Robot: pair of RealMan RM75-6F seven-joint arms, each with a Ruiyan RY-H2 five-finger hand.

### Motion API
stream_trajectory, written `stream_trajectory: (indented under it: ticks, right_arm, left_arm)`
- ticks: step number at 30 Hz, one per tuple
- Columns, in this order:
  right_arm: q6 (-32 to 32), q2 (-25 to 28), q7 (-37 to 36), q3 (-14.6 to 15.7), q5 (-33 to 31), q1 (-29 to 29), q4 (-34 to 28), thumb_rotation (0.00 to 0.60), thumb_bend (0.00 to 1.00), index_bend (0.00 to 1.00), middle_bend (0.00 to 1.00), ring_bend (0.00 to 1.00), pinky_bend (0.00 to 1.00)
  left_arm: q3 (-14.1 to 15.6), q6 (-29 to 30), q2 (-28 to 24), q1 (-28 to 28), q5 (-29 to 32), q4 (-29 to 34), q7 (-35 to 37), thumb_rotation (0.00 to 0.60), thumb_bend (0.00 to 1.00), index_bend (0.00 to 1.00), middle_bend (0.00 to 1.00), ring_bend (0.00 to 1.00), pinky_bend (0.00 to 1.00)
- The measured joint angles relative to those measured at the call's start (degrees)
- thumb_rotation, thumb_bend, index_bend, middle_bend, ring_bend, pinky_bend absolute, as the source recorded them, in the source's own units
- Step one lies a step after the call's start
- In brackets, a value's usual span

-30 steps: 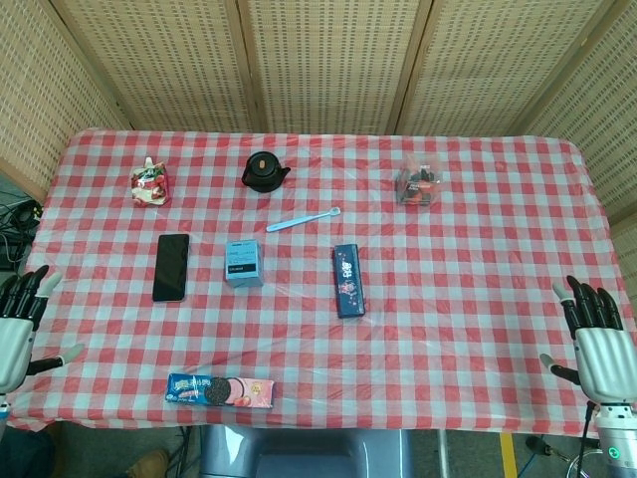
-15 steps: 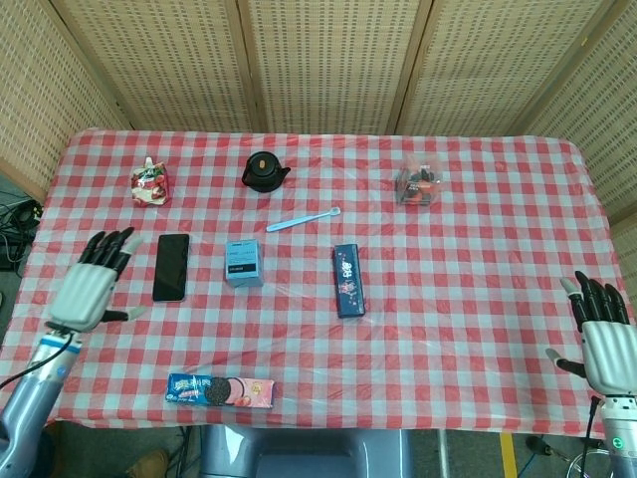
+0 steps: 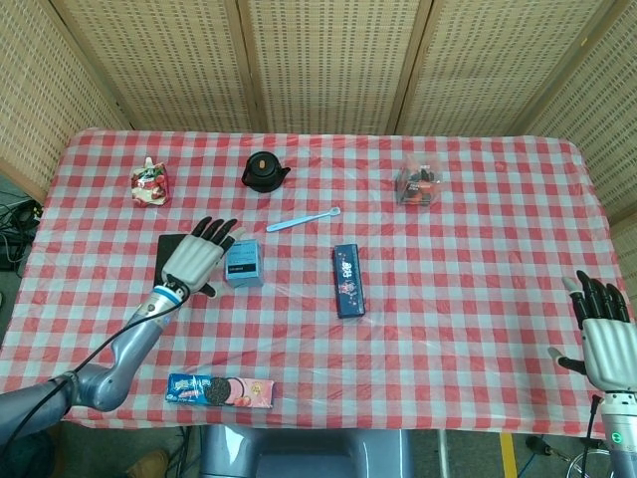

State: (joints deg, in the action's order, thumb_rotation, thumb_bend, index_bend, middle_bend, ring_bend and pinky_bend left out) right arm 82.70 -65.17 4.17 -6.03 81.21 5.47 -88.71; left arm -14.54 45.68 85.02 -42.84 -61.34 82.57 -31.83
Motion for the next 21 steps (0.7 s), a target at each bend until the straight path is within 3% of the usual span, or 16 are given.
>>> stream_trajectory:
  ticks: [6,8,11,14,19,21]
  right_arm:
    - [-0.75,-0.88,0.86,-0.2,-1.03,0.3,1.08,0.6,0.0,0.0,0.0,0.0,0.0]
    - [-0.94,-1.07,1.01,-0.23,-1.24,0.39,1.29,0.6,0.0,0.0,0.0,0.0,0.0]
    - [-1.0,-1.22,0.95,-0.29,-1.33,0.46,1.56,0.6,0.0,0.0,0.0,0.0,0.0]
    - [-1.05,-1.36,0.81,-0.33,-1.39,0.52,1.93,0.6,0.0,0.0,0.0,0.0,0.0]
    - [-1.07,-1.38,0.33,-0.39,-1.37,0.59,2.15,0.6,0.0,0.0,0.0,0.0,0.0]
    - [-0.86,-1.37,0.07,-0.44,-1.27,0.57,2.21,0.6,0.0,0.0,0.0,0.0,0.0]
  left_arm:
    - [0.09,-1.94,4.75,-4.34,4.82,-5.7,-2.59,0.6,0.0,0.0,0.0,0.0,0.01]
    - [0.04,-2.51,6.14,-5.72,6.17,-7.46,-2.66,0.6,0.0,0.0,0.0,0.0,0.06]
    - [0.01,-2.86,7.82,-7.35,7.2,-9.56,-2.33,0.6,0.0,0.0,0.03,0.11,0.2]
    - [0.18,-2.25,8.94,-8.2,7.41,-11.02,-1.61,0.6,0.0,0.04,0.17,0.26,0.32]
    - [0.6,-1.16,9.89,-8.84,7.99,-12.64,-0.92,0.6,0.0,0.33,0.48,0.52,0.55]
    - [0.66,0.15,10.12,-8.7,7.35,-12.76,-0.37,0.6,0.0,0.41,0.53,0.57,0.6]
